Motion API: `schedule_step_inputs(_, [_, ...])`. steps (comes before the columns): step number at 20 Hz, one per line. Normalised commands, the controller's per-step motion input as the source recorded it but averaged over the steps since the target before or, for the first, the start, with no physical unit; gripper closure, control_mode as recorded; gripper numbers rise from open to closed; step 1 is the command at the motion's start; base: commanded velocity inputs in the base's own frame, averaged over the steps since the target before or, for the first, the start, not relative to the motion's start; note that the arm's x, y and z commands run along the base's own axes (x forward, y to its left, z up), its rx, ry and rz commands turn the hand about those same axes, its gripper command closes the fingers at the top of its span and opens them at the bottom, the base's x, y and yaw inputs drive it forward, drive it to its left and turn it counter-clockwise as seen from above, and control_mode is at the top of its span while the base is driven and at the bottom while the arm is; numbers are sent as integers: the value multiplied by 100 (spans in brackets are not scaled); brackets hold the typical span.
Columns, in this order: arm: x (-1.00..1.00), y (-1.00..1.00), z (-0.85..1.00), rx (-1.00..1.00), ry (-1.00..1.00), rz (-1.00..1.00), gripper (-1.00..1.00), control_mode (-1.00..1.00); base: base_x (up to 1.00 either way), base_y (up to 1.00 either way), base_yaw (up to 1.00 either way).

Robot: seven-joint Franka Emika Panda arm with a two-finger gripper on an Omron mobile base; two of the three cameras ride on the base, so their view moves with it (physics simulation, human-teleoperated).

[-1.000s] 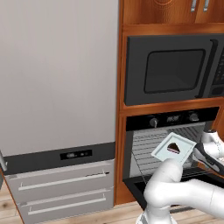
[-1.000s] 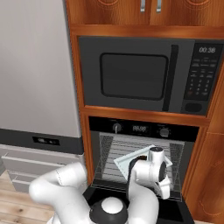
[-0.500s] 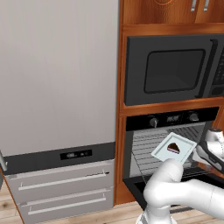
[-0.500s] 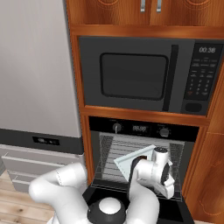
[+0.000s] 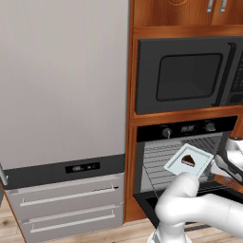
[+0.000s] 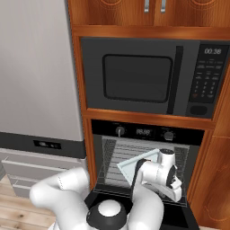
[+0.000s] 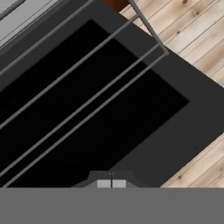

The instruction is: Take the baked cake out of the oven and place it on the plate for cooling. Then close the oven door.

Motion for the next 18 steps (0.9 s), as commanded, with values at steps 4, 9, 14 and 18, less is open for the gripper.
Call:
schedule_step_inputs(4, [-4, 9, 31, 0, 0, 4, 100, -100, 0, 0, 0])
schedule_step_inputs(9, [0, 29, 24, 0, 0, 6, -100, -100, 0, 0, 0])
schedule_step_inputs(14, [-2, 20, 1, 0, 0, 10, -100, -100, 0, 0, 0])
schedule_step_inputs(18, [-2, 0, -6, 0, 0, 12, -100, -100, 0, 0, 0])
